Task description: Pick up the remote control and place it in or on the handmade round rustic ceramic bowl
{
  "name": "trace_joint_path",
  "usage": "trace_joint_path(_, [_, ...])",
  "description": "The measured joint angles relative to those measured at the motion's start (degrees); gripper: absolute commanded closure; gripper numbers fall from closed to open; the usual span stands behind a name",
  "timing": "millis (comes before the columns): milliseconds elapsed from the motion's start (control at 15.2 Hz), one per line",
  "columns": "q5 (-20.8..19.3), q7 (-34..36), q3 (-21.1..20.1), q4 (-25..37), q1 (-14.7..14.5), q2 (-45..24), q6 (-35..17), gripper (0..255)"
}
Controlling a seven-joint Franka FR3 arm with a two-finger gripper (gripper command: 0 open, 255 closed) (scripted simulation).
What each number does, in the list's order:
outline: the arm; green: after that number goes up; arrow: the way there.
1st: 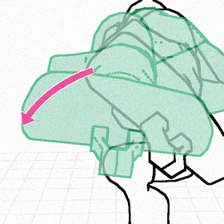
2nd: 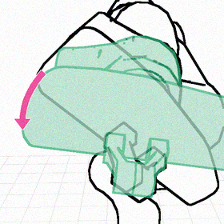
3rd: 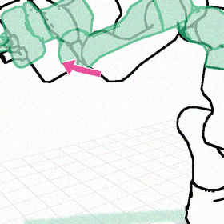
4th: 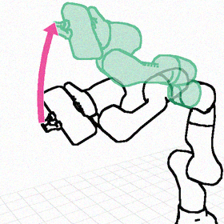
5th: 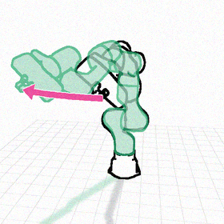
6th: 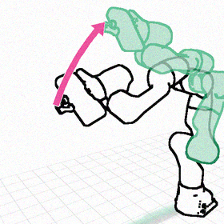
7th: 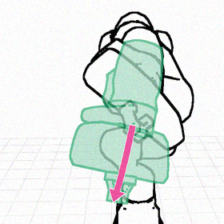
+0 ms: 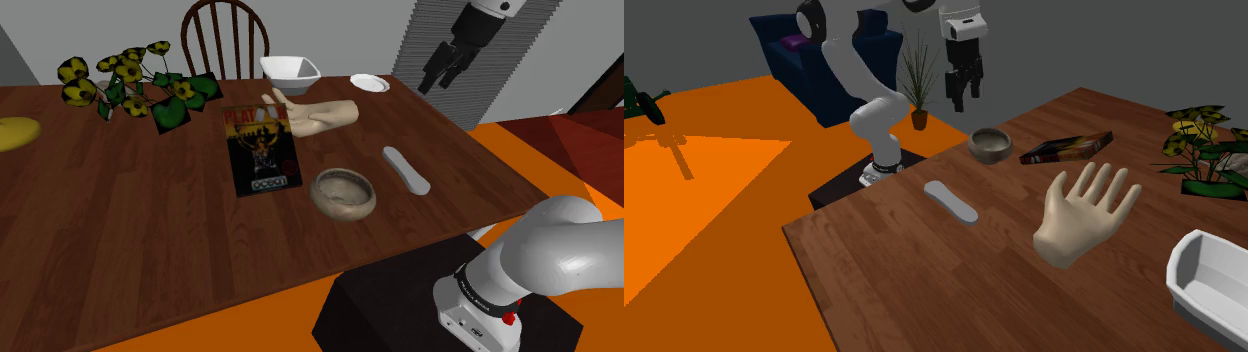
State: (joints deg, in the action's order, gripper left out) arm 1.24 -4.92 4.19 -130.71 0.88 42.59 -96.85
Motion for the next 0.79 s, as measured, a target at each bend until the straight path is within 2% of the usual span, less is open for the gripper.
trace_joint_path(198, [-0.23,0.37,0.08,-2.05,0.38,-0.02,-1.52,0])
trace_joint_path(792, [-2.55,1.57,2.25,-13.84,3.63,-4.80,-13.97,0])
